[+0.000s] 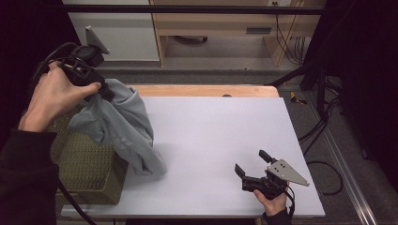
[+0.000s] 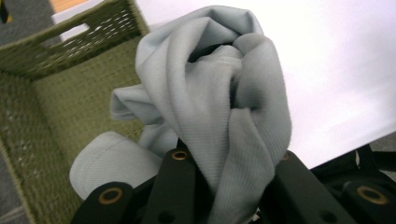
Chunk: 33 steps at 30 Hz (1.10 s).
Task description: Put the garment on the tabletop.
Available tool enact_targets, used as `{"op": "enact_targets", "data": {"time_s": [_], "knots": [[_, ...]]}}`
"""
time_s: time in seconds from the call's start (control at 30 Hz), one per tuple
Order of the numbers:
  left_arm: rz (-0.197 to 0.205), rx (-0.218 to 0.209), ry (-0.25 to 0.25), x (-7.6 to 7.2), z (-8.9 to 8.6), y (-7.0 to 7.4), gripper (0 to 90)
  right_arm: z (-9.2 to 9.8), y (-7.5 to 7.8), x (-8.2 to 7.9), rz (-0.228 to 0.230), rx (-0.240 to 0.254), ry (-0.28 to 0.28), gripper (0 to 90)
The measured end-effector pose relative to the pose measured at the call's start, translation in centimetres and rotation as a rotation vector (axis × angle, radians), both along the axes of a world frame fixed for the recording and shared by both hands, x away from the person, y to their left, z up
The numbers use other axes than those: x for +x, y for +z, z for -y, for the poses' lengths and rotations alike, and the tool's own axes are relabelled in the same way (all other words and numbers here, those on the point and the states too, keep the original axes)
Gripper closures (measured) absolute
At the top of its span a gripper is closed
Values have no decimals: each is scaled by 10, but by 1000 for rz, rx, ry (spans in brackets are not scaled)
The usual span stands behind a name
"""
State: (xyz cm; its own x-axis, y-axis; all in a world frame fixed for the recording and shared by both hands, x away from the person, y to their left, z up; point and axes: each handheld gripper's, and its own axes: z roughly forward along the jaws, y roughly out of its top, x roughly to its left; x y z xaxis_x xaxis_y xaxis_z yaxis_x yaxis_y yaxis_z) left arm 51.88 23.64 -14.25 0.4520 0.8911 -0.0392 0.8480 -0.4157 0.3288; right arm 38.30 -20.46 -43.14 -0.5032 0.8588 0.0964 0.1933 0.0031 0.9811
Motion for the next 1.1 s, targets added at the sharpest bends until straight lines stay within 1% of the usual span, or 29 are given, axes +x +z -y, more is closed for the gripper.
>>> {"op": "enact_targets", "data": {"time_s": [0.13, 0.2, 0.27, 0.33, 0.47, 0.53, 0.6, 0.67, 0.73, 0.8, 0.83, 0.87, 0.93, 0.97, 1.0, 1.1], "knots": [[5, 6, -46, -4, 16, 1, 795, 0, 0, 0, -3, -1, -4, 13], [11, -3, -71, -6, 24, 1, 795, 0, 0, 0, -5, 2, -3, 12], [18, 2, -89, -8, 33, 1, 795, 0, 0, -1, -8, -2, -4, 12], [24, -5, -117, -9, 41, 0, 794, 0, -1, -1, -8, -4, 0, 12], [36, -8, -144, -12, 59, 0, 795, 0, -2, -1, -13, -2, -6, 12], [44, -4, -176, -14, 68, -1, 795, 1, -2, -1, -9, -7, -1, 12], [40, 3, -206, -16, 78, -1, 795, 0, -2, -2, -13, -6, -4, 12], [38, -6, -227, -18, 87, -1, 795, 0, -2, -3, -11, -7, 5, 12], [47, -8, -252, -19, 97, -2, 795, 0, -2, -3, -10, -1, 5, 12], [56, -6, -273, -20, 107, -3, 795, 1, -1, -3, -4, -8, 2, 12], [55, -17, -277, -21, 112, -4, 795, 1, -1, -4, -11, 5, 4, 12], [57, -10, -295, -21, 116, -5, 795, 2, -1, -3, -5, -1, 3, 12], [45, -12, -318, -22, 125, -8, 795, 2, -1, -4, -8, 3, 1, 12], [49, -8, -326, -22, 129, -10, 795, 2, -1, -3, 1, -1, 4, 12], [46, -6, -332, -22, 133, -12, 795, 2, 0, -5, -15, 9, 10, 12], [42, -3, -363, -22, 144, -18, 794, 2, 0, -5, -19, 10, 7, 12]]}}
